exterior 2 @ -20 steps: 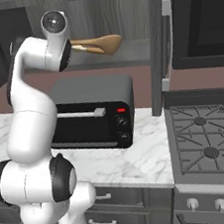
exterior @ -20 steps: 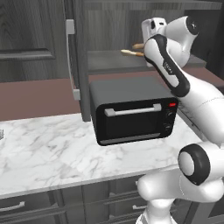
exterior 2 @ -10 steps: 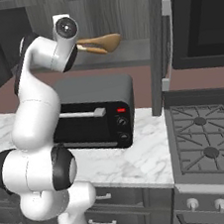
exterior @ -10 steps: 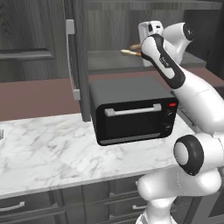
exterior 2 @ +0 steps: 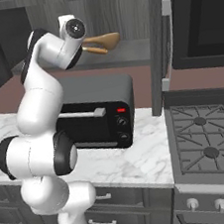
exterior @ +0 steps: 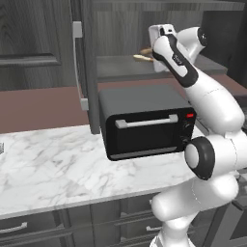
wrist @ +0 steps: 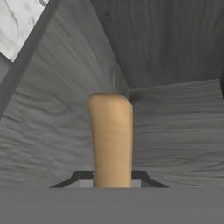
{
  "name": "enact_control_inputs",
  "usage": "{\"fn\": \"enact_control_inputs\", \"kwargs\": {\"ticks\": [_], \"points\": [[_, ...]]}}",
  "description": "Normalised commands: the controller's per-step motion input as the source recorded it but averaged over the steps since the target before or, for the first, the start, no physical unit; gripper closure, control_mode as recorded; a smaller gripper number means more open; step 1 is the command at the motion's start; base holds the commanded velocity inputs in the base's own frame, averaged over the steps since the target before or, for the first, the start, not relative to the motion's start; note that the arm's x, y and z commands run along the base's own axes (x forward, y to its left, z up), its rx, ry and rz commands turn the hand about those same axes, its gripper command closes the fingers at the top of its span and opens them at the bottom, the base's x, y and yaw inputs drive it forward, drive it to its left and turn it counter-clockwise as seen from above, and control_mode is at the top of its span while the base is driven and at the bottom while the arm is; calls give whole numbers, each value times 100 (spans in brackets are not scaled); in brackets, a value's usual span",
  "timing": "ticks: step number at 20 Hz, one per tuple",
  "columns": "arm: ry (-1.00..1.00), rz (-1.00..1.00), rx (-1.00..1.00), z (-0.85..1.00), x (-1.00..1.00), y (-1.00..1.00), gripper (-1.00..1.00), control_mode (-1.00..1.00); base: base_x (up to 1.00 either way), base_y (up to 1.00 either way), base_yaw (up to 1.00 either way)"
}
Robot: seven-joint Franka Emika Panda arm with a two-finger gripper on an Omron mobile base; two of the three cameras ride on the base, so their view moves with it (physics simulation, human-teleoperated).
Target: Organize the utensils by type. Pick up the wooden spoons from the counter and place them in the open cabinet. Then pick up the metallic utensils from the counter and place them in the open drawer.
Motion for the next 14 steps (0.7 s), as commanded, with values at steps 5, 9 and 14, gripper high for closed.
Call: {"fn": "enact_control_inputs", "kwargs": {"ticks": [5, 9, 14], "points": [[-1, 5, 0, -3, 40, 0, 100, -100, 0, 0, 0], [-1, 5, 0, -12, 41, 0, 100, -100, 0, 0, 0], [-5, 4, 0, -14, 36, 0, 100, -100, 0, 0, 0]]}}
